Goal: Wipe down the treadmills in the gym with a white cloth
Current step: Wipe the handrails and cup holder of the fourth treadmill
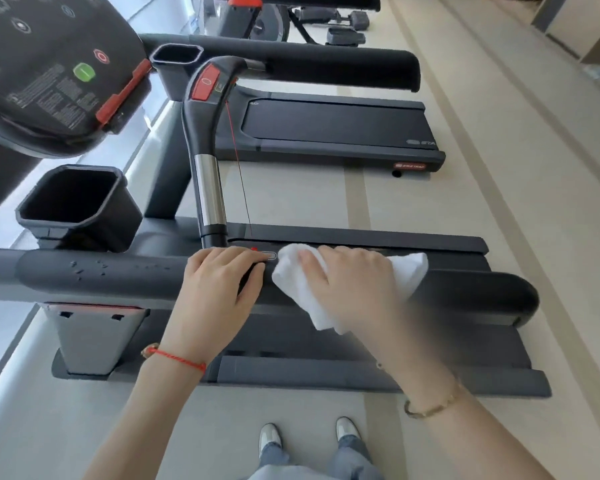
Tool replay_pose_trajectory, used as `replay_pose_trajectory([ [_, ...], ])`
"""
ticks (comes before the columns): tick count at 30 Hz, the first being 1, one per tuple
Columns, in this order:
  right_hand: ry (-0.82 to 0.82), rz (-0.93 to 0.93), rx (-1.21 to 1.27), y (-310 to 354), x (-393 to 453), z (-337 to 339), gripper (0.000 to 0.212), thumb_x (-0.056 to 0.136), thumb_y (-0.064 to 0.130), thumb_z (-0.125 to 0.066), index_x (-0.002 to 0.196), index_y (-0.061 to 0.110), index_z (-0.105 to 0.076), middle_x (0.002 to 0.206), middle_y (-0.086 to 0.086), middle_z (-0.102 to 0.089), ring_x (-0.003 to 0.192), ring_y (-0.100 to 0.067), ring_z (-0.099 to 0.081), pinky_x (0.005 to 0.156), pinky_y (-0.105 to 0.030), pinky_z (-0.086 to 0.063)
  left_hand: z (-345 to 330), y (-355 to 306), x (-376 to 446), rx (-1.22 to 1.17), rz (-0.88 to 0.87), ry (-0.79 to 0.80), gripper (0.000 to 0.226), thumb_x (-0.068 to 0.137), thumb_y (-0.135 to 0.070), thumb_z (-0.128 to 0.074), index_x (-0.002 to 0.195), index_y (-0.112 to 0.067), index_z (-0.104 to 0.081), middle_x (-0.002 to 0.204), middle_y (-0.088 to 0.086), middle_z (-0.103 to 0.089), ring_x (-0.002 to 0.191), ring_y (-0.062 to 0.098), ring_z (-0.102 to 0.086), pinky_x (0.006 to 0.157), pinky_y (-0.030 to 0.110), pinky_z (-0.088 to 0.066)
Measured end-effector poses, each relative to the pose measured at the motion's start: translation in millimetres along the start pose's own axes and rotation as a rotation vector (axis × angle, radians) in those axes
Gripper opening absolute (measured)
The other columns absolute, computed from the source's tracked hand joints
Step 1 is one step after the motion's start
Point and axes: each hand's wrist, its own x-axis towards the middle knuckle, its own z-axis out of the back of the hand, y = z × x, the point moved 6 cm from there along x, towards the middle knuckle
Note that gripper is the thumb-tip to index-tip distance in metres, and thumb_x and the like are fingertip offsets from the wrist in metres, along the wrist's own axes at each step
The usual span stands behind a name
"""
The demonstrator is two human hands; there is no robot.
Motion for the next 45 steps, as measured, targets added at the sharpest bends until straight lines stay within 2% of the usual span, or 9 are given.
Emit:
replay_pose_trajectory([
  [3, -0.098, 0.116, 0.068, 26.9, -6.5, 0.8, 0.048, 0.099, 0.047, -0.030, 0.078, 0.018, -0.062, 0.065, 0.001, -0.060, 0.059, -0.023, -0.055, 0.057, -0.033, -0.039, 0.1, 2.4, 0.7, -0.018, -0.036, 0.024, 0.015, 0.096, -0.013, -0.055, 0.097, -0.017, -0.069, 0.096, -0.008, -0.069, 0.092, 0.019, -0.064, 0.099, 0.040, -0.040],
  [7, -0.245, 0.193, 0.047, -4.0, -35.5, 10.3, 0.040, 0.100, 0.046, -0.045, 0.112, 0.015, -0.067, 0.102, 0.000, -0.068, 0.092, -0.024, -0.063, 0.088, -0.039, -0.048, 0.9, 4.3, -0.7, -0.041, -0.035, 0.032, 0.022, 0.097, -0.029, -0.055, 0.113, -0.022, -0.069, 0.109, -0.011, -0.069, 0.102, 0.014, -0.062, 0.107, 0.035, -0.032],
  [15, -0.075, -0.167, -0.082, -35.5, -7.1, 12.7, 0.043, 0.088, 0.039, -0.031, 0.051, 0.019, -0.042, 0.047, -0.001, -0.048, 0.045, -0.027, -0.042, 0.055, -0.031, -0.025, 1.5, 1.3, -1.1, -0.028, -0.048, -0.004, 0.021, 0.096, -0.024, -0.056, 0.111, -0.021, -0.070, 0.106, -0.008, -0.070, 0.098, 0.017, -0.063, 0.107, 0.038, -0.034],
  [19, -0.151, -0.032, 0.042, -1.9, -13.5, 8.3, 0.043, 0.096, 0.041, -0.039, 0.063, 0.019, -0.056, 0.059, 0.001, -0.059, 0.055, -0.024, -0.053, 0.058, -0.034, -0.037, 0.8, 1.8, -0.2, -0.025, -0.025, -0.024, 0.019, 0.095, -0.019, -0.057, 0.107, -0.018, -0.072, 0.100, -0.006, -0.071, 0.093, 0.020, -0.064, 0.106, 0.044, -0.036],
  [23, -0.218, 0.148, 0.111, -11.1, -36.1, 12.8, 0.038, 0.098, 0.047, -0.047, 0.108, 0.017, -0.068, 0.102, 0.003, -0.069, 0.094, -0.021, -0.063, 0.090, -0.037, -0.046, 0.9, 1.8, 3.3, -0.037, -0.016, -0.034, 0.016, 0.094, -0.015, -0.059, 0.103, -0.018, -0.072, 0.096, -0.004, -0.071, 0.089, 0.022, -0.065, 0.105, 0.049, -0.038],
  [29, -0.090, -0.165, -0.020, -34.6, -11.2, 14.0, 0.044, 0.090, 0.047, -0.041, 0.055, 0.021, -0.044, 0.052, 0.000, -0.054, 0.053, -0.026, -0.050, 0.059, -0.034, -0.035, 0.3, 2.0, 4.4, -0.037, -0.023, -0.048, 0.015, 0.094, -0.016, -0.059, 0.101, -0.019, -0.073, 0.094, -0.006, -0.071, 0.086, 0.020, -0.064, 0.105, 0.050, -0.038],
  [32, -0.150, -0.069, 0.054, -0.3, -11.8, 6.5, 0.043, 0.093, 0.047, -0.042, 0.060, 0.021, -0.050, 0.055, 0.003, -0.054, 0.055, -0.022, -0.049, 0.061, -0.035, -0.039, -0.4, 3.1, 5.3, -0.040, -0.031, -0.050, 0.015, 0.093, -0.014, -0.060, 0.099, -0.019, -0.073, 0.092, -0.006, -0.071, 0.083, 0.022, -0.064, 0.103, 0.050, -0.039],
  [37, -0.309, 0.114, 0.120, -2.9, -37.6, 7.9, 0.036, 0.097, 0.045, -0.049, 0.107, 0.016, -0.068, 0.100, 0.001, -0.067, 0.094, -0.022, -0.061, 0.094, -0.036, -0.045, -1.9, 2.8, 5.4, -0.039, -0.031, -0.057, 0.014, 0.091, -0.013, -0.062, 0.099, -0.019, -0.072, 0.095, -0.007, -0.071, 0.085, 0.019, -0.064, 0.108, 0.049, -0.035],
  [45, -0.433, -0.158, 0.049, -88.9, -54.2, 23.3, 0.028, 0.097, 0.034, -0.046, 0.090, 0.015, -0.065, 0.086, 0.001, -0.064, 0.085, -0.025, -0.058, 0.090, -0.035, -0.041, -12.2, -36.6, 14.7, -0.063, -0.081, -0.071, 0.016, 0.093, -0.016, -0.060, 0.104, -0.019, -0.070, 0.102, -0.008, -0.070, 0.092, 0.016, -0.066, 0.110, 0.048, -0.035],
])
